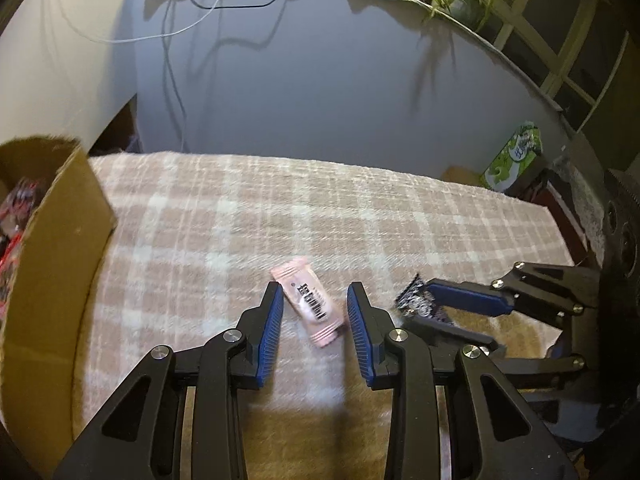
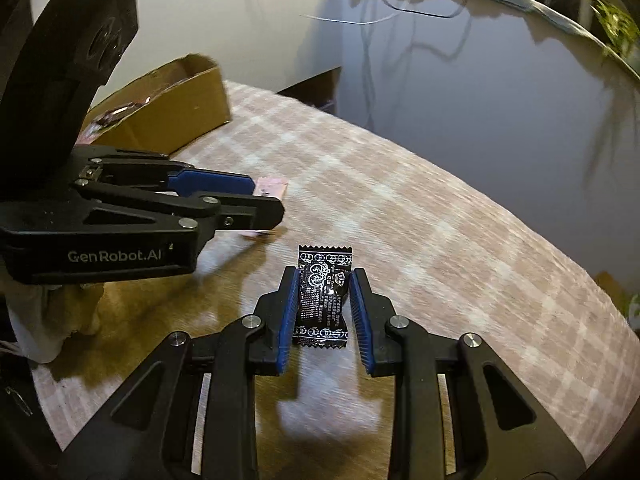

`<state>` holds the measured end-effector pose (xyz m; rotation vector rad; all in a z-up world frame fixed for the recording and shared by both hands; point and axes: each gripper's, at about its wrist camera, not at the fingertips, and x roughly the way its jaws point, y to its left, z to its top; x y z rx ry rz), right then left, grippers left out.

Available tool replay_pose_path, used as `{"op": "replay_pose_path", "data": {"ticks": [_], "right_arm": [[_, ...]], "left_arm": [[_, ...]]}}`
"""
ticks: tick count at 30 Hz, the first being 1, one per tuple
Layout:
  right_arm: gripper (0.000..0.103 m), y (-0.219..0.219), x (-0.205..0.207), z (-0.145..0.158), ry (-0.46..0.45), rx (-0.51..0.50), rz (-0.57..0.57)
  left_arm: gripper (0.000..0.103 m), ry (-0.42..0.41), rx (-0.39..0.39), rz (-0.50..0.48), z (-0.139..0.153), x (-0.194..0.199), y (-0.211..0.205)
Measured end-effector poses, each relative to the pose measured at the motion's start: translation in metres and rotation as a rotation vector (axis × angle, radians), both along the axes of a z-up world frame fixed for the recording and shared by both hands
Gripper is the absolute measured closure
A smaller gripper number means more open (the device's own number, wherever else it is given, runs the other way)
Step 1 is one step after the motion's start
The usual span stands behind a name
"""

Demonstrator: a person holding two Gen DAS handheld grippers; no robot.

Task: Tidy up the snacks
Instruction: 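Grasp the pink wrapped candy with the left tool while the right grasps the black wrapped candy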

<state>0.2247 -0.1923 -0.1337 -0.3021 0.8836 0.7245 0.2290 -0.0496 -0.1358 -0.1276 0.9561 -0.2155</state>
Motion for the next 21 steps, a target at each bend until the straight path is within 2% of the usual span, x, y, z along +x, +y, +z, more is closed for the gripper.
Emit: {"op": "replay_pose_path", "data": {"ticks": [9, 10, 12, 15, 21], "right_arm": [[0.076, -0.018, 0.003, 0.001, -0.004, 0.009, -0.053], [0.076, -0.018, 0.003, 0.0, -0.005, 0.009, -0.055], [0.076, -0.018, 0.003, 0.0, -0.009, 0.005, -0.062], [0.076, -0.017, 0.002, 0.0, -0.018, -0.003, -0.069], [0.077, -0.024, -0.001, 0.004, -0.022, 0.015, -0.1]], "left_arm": [[0.071, -0.059, 0.181, -0.066, -0.004, -0.004, -0.03], [0.075, -0.065, 0.198, -0.072, -0.005, -0.006, -0.032], [0.084, -0.069, 0.216, -0.082, -0.005, -0.006, -0.034], [0.085, -0.071, 0.231, -0.089, -0.006, -0.007, -0.035], [0.086, -0.068, 0.209, -0.081, -0.004, -0.013, -0.033]]}}
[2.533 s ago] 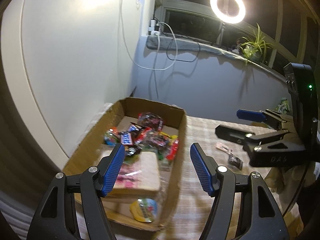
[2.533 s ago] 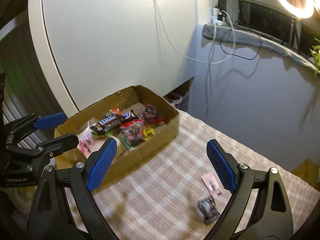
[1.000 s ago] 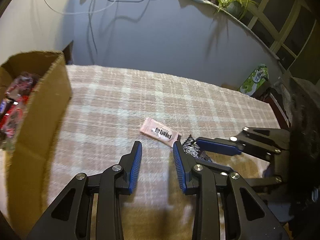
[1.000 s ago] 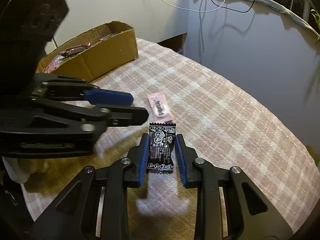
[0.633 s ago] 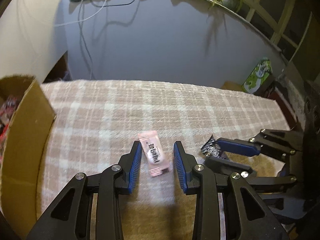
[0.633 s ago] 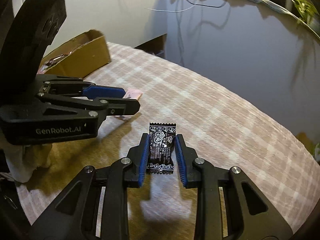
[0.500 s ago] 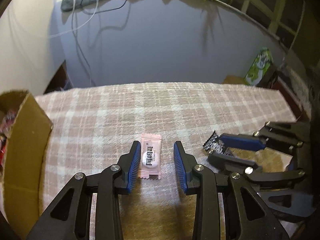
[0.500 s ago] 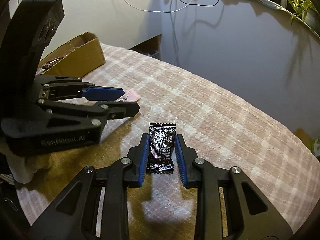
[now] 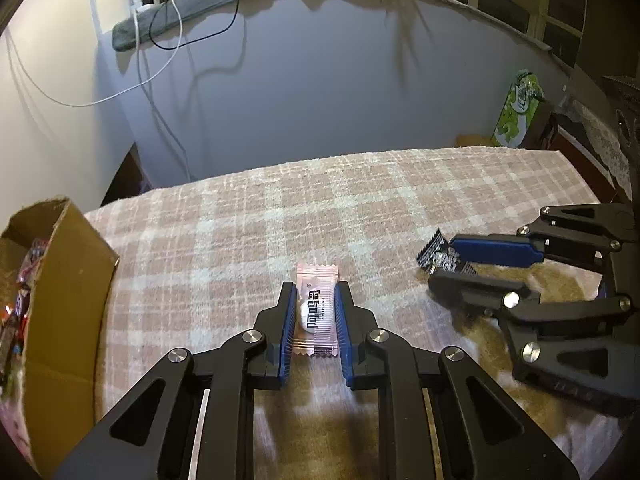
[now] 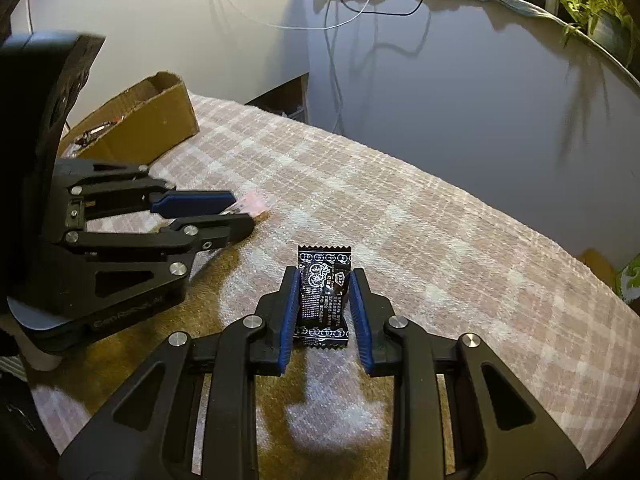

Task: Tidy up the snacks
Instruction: 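Grasp the pink wrapped candy with the left tool while the right grasps the black wrapped candy, then carry the pink and black candies with both tools over the box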

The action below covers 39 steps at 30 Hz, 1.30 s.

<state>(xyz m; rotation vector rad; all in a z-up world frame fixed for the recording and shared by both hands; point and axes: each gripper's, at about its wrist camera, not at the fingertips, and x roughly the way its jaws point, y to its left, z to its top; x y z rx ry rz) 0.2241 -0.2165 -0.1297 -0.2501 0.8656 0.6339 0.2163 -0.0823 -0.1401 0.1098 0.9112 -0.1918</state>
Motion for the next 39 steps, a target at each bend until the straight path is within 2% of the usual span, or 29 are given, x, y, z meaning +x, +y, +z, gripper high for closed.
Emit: {"op": "replay_pose_path", "data": {"ticks": [9, 19, 28, 39], "right_arm": [[0.077, -0.006, -0.012, 0.015, 0.001, 0.048, -0.022], [0.077, 0.014, -0.035, 0.046, -0.044, 0.092, 0.012], [0.077, 0.05, -0.051, 0.075, -0.086, 0.12, 0.071], [0.077, 0.114, -0.056, 0.096, -0.112, 0.149, 0.152]], "left_arm": [[0.086, -0.051, -0.041, 0.012, 0.023, -0.024, 0.014], [0.086, -0.155, -0.066, 0.038, 0.066, -0.058, 0.038], [0.086, -0.226, -0.091, 0.091, 0.091, -0.082, 0.071], [0.086, -0.272, -0.1, 0.181, 0.106, -0.106, 0.125]]}}
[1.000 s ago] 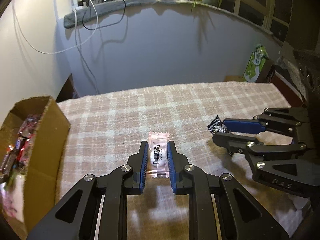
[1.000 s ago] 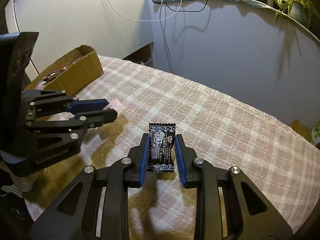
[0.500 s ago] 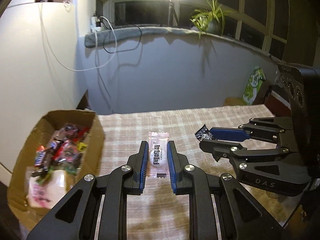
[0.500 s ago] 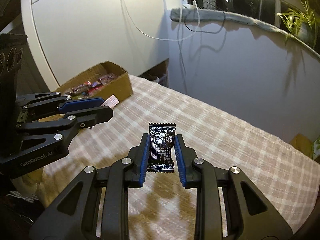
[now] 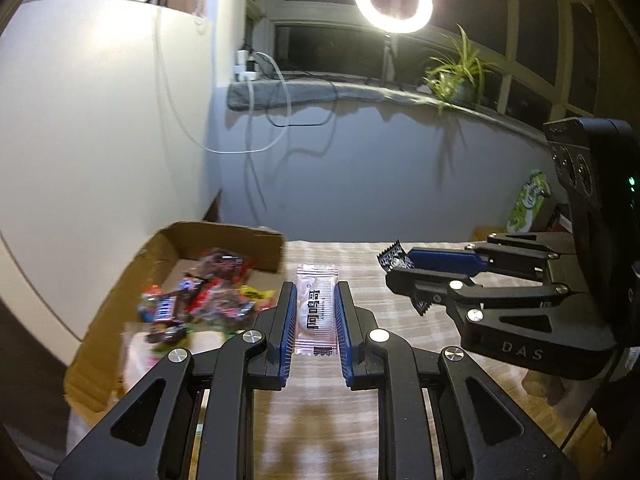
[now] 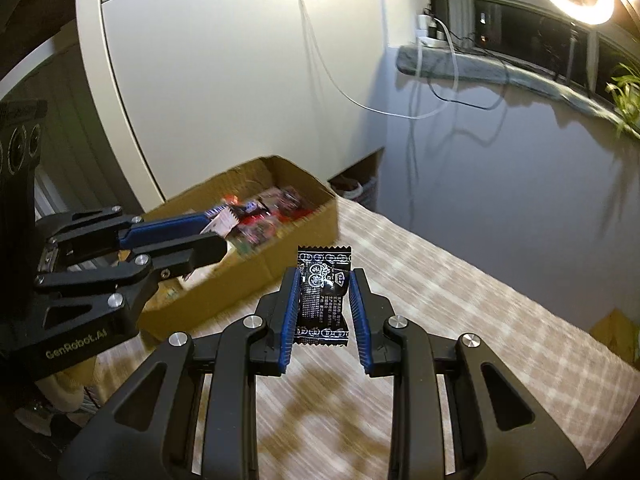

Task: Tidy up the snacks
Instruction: 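Carry the pink and black candies with both tools over the box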

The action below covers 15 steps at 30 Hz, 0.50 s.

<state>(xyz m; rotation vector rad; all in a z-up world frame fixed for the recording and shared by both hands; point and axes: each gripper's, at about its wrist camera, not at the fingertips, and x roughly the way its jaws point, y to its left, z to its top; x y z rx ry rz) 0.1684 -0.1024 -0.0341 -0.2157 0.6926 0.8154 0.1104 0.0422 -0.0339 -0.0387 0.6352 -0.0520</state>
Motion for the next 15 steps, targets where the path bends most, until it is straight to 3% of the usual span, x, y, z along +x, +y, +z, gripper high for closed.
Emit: {"op": "replay_pose_path", "data": {"ticks": [15], "right_arm": [[0.077, 0.096, 0.009, -0.001, -0.001, -0.017, 0.116]], "left_arm": [[0.086, -0.009, -0.03, 0.137, 0.003, -0.019, 0.072]]}}
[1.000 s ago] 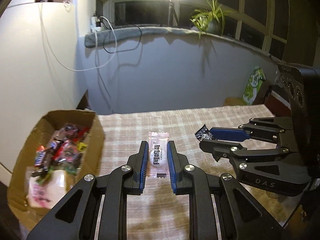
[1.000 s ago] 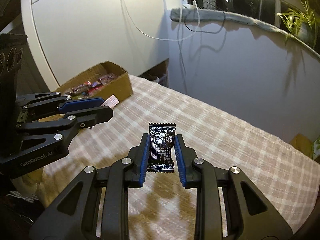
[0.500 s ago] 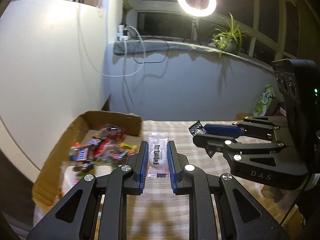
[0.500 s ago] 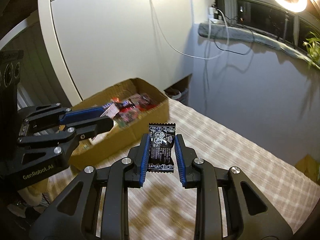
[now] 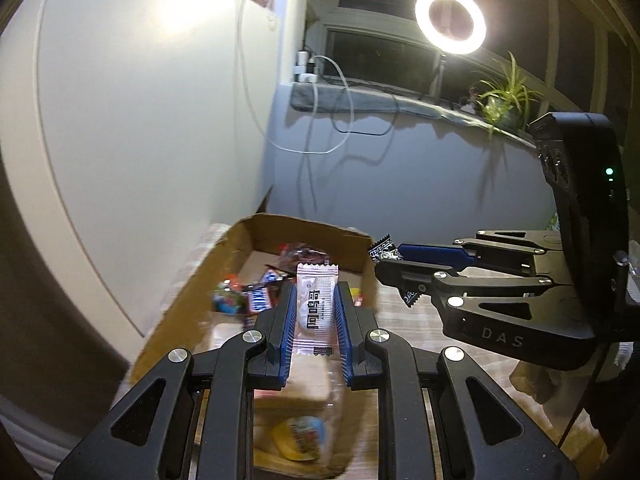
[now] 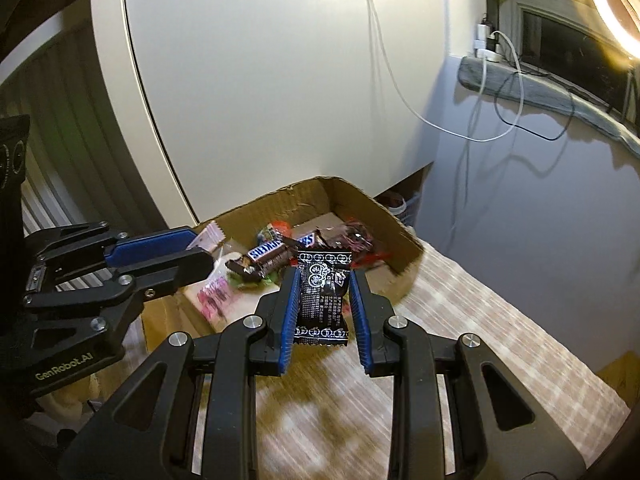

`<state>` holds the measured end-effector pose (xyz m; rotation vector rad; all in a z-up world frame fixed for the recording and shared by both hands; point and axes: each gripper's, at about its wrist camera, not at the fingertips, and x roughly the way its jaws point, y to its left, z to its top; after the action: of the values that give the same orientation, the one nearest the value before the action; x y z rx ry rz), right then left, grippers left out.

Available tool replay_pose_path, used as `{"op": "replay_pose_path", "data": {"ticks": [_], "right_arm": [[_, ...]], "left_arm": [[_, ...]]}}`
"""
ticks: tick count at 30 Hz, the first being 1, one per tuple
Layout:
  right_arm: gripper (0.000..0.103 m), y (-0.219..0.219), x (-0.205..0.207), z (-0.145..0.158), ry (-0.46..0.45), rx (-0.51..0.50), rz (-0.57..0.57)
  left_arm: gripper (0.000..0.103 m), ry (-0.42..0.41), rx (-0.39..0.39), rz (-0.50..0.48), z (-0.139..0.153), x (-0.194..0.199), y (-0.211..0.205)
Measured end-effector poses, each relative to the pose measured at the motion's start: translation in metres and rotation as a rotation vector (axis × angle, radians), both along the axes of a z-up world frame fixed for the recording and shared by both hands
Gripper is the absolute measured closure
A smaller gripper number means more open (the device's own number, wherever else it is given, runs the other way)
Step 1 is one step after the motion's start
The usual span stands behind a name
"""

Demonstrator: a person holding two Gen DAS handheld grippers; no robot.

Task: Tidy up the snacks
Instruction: 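Carry the pink and black candies with both tools over the box, then open both tools to drop the pink and black candies into the box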

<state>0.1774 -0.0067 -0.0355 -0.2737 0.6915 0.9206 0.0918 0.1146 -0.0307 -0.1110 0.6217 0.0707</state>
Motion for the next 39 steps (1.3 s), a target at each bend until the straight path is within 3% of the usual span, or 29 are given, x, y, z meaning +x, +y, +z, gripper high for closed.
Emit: {"op": "replay_pose_path", "data": {"ticks": [9, 27, 32, 33, 36, 37, 39], "right_arm": [[0.077, 0.033, 0.019, -0.013, 0.033, -0.027, 0.009], [0.077, 0.049, 0.032, -0.024, 0.044, -0.059, 0.019], [0.076, 0.047, 0.033, -0.025, 0.047, -0.064, 0.016], [0.074, 0.047, 0.033, -0.025, 0.046, -0.064, 0.014], [0.053, 0.046, 0.032, -0.023, 0.032, -0.064, 0.007], [0.047, 0.046, 0.032, -0.023, 0.027, -0.063, 0.005], [0.046, 0.045, 0.032, -0.021, 0.021, -0.061, 0.002]], "left_arm": [[0.086, 0.013, -0.001, 0.044, -0.004, 0.003, 0.025], [0.084, 0.038, -0.018, 0.07, -0.014, 0.015, 0.04], [0.077, 0.04, -0.014, 0.07, -0.014, 0.015, 0.04], [0.075, 0.041, -0.013, 0.07, -0.014, 0.015, 0.04], [0.054, 0.039, -0.01, 0.073, -0.014, 0.014, 0.04], [0.052, 0.036, -0.009, 0.074, -0.013, 0.014, 0.04], [0.052, 0.036, -0.007, 0.072, -0.013, 0.014, 0.039]]}}
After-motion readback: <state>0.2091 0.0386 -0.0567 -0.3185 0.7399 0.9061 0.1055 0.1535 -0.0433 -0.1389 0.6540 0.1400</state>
